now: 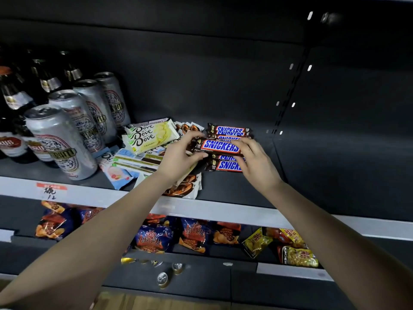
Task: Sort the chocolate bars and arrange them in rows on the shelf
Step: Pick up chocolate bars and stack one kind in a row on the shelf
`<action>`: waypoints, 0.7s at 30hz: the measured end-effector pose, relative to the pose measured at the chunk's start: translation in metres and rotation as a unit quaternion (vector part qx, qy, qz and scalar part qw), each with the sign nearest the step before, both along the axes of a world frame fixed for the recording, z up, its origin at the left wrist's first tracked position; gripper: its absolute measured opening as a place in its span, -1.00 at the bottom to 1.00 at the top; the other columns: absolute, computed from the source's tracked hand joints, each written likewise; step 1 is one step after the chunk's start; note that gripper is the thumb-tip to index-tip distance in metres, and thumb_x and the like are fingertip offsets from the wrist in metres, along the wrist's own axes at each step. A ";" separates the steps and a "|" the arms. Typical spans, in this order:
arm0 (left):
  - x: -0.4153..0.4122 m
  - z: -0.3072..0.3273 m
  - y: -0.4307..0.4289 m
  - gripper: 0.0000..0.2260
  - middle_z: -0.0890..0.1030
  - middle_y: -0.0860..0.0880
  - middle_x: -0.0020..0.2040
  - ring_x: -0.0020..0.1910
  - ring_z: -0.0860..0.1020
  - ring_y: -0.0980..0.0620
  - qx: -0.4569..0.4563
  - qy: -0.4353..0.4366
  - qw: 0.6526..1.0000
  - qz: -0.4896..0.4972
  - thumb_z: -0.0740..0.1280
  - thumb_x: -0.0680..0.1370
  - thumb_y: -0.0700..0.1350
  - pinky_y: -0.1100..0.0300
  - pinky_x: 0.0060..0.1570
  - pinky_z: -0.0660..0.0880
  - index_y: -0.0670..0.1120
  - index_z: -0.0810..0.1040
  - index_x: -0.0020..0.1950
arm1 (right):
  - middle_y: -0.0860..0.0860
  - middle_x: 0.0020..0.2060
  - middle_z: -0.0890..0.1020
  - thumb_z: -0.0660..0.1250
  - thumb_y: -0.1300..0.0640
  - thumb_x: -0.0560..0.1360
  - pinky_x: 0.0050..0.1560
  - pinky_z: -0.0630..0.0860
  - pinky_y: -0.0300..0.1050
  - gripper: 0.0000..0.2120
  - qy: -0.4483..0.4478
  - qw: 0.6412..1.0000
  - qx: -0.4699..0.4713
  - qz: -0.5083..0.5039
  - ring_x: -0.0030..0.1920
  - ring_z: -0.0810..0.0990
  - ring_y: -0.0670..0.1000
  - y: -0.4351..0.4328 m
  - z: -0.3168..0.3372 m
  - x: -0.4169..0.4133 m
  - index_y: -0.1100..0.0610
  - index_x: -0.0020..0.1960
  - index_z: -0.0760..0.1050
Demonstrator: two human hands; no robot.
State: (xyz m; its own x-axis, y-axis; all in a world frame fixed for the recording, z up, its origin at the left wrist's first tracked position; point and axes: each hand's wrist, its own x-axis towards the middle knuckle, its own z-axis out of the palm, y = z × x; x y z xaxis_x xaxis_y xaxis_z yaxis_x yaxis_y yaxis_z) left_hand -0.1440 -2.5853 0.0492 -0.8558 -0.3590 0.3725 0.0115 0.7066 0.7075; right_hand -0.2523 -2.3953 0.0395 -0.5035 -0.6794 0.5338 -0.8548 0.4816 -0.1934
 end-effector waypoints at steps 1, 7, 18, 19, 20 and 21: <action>-0.001 -0.001 -0.001 -0.63 0.58 0.03 0.13 0.00 0.48 0.17 -0.024 0.004 1.000 -0.003 0.44 0.46 -0.10 0.61 -0.11 0.30 0.00 0.47 0.24 | 0.16 0.25 0.46 0.34 0.26 0.49 0.17 0.49 0.07 -0.61 0.015 1.000 -0.003 -0.001 0.22 0.47 0.18 0.001 -0.002 -0.001 0.22 0.30 0.42; -0.007 -0.010 -0.001 -0.69 0.53 -0.02 0.22 0.16 0.44 0.16 -0.095 0.025 0.995 -0.018 0.44 0.45 -0.17 0.29 0.18 0.40 -0.10 0.56 0.18 | 0.17 0.08 0.54 0.42 0.24 0.41 0.07 0.54 0.13 -0.63 0.042 0.999 0.000 -0.014 0.07 0.53 0.19 0.007 -0.010 0.000 0.26 0.19 0.49; -0.001 -0.014 0.012 -0.66 0.52 -0.01 0.22 -0.18 0.42 0.21 -0.139 -0.048 0.987 -0.070 0.42 0.46 -0.16 0.63 -0.08 0.24 -0.10 0.54 0.23 | 0.13 0.07 0.54 0.39 0.25 0.37 0.13 0.50 0.07 -0.63 -0.011 0.999 0.037 -0.016 0.08 0.51 0.13 0.023 -0.018 0.006 0.23 0.17 0.49; -0.001 -0.014 0.013 -0.66 0.52 -0.01 0.22 -0.12 0.44 0.16 -0.143 -0.055 0.986 -0.072 0.42 0.46 -0.17 0.60 -0.04 0.23 -0.11 0.54 0.23 | 0.12 0.08 0.54 0.39 0.25 0.37 0.13 0.49 0.07 -0.63 -0.012 0.999 0.046 -0.019 0.08 0.51 0.13 0.024 -0.019 0.006 0.23 0.17 0.49; -0.002 -0.015 0.014 -0.66 0.52 -0.02 0.23 -0.06 0.45 0.12 -0.145 -0.061 0.985 -0.073 0.42 0.46 -0.17 0.56 -0.02 0.23 -0.11 0.54 0.22 | 0.11 0.09 0.53 0.39 0.24 0.37 0.13 0.49 0.07 -0.63 -0.013 0.998 0.053 -0.024 0.09 0.50 0.12 0.025 -0.020 0.006 0.22 0.17 0.49; -0.002 -0.016 0.016 -0.67 0.51 -0.02 0.23 -0.04 0.44 0.11 -0.147 -0.066 0.984 -0.072 0.42 0.46 -0.17 0.50 -0.01 0.24 -0.10 0.54 0.22 | 0.11 0.09 0.53 0.38 0.23 0.37 0.14 0.47 0.05 -0.63 -0.013 0.998 0.057 -0.029 0.09 0.49 0.11 0.025 -0.020 0.007 0.21 0.18 0.48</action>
